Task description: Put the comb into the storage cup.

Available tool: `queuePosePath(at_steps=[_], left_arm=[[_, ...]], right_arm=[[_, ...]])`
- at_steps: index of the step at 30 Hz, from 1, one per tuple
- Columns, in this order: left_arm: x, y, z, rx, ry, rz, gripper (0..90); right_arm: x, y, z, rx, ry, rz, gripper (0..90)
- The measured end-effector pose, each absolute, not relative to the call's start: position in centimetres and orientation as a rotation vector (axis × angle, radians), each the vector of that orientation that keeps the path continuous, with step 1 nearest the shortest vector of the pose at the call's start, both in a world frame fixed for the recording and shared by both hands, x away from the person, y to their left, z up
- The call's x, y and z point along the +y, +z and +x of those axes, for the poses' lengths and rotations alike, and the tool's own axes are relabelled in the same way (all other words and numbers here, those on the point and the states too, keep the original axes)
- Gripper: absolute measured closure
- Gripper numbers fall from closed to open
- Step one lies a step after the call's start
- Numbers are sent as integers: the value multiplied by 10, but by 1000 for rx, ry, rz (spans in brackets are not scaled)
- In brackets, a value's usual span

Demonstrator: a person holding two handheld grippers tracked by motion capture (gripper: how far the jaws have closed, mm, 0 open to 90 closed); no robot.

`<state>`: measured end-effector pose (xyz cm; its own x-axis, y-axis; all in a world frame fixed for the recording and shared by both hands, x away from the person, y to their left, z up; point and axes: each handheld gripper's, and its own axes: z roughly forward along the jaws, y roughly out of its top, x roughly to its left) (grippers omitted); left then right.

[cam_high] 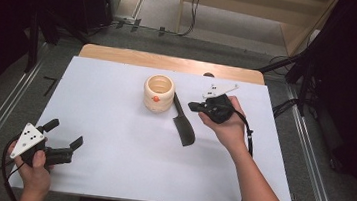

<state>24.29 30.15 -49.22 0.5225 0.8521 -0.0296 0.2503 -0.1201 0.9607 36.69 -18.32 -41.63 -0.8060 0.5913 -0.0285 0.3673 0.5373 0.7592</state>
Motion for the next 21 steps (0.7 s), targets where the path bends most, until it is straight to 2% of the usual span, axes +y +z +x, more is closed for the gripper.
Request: queuePosePath(at_steps=[21], left_arm=[[302, -492, 243, 943, 670, 1651, 0]], right_arm=[[-150, -432, 405, 2625, 959, 786, 884]])
